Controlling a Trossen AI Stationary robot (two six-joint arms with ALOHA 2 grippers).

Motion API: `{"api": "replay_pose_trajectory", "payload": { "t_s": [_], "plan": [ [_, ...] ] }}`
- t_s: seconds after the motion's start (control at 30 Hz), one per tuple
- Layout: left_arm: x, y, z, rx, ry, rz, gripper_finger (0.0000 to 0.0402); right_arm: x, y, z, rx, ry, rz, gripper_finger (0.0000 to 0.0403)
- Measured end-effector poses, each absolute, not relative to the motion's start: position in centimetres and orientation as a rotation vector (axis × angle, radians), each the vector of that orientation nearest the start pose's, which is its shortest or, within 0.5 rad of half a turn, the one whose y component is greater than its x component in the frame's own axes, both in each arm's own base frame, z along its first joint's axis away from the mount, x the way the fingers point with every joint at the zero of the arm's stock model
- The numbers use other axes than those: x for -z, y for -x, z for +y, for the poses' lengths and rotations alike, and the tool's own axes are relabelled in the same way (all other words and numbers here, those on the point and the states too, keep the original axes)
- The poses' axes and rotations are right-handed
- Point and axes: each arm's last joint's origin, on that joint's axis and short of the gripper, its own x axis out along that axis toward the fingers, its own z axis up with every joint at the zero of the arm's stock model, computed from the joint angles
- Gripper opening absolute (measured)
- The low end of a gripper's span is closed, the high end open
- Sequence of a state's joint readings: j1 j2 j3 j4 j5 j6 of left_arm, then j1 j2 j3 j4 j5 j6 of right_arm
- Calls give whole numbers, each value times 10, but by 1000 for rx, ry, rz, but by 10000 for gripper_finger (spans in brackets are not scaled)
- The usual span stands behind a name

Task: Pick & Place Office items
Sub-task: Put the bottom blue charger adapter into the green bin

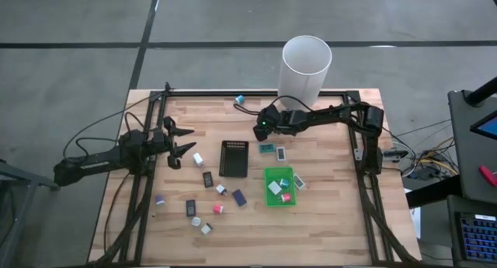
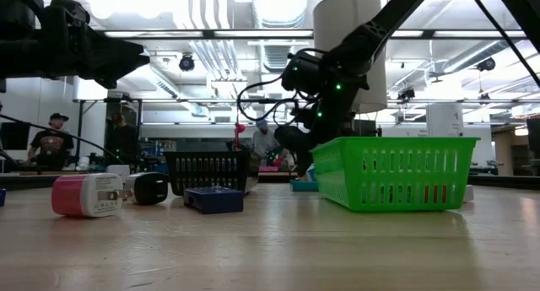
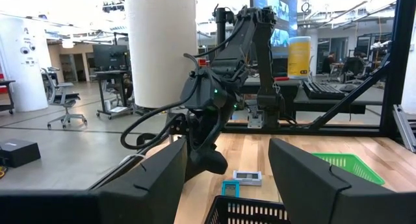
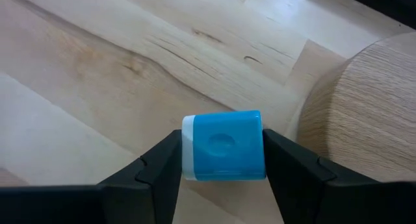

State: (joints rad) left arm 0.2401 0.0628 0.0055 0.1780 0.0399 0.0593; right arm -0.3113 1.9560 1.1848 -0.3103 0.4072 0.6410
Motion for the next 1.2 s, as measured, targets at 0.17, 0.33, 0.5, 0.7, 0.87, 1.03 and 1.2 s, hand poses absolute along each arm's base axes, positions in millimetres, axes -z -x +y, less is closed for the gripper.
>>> {"api": "replay_pose_trajectory", "payload": {
  "t_s": [0.17, 0.33, 0.5, 0.7, 0.87, 1.03, 1.2],
  "plan": [
    [-178, -98, 23, -204, -76, -114, 225, -141, -363, -126, 953, -484, 849, 187],
    [-178, -98, 23, -204, -76, -114, 225, -145, -367, -125, 944, -471, 833, 187],
    [-178, -98, 23, -204, -76, -114, 225, -150, -371, -124, 932, -449, 822, 187],
    [-178, -98, 23, -204, -76, -114, 225, -160, -380, -119, 893, -414, 803, 187],
    [-178, -98, 23, -204, -76, -114, 225, -172, -388, -113, 879, -358, 789, 187],
    [-177, -98, 23, -204, -76, -113, 225, -183, -393, -101, 905, -297, 808, 187],
    [-178, -98, 23, -204, -76, -114, 225, -204, -390, -82, 898, -265, 778, 187]
  ]
}}
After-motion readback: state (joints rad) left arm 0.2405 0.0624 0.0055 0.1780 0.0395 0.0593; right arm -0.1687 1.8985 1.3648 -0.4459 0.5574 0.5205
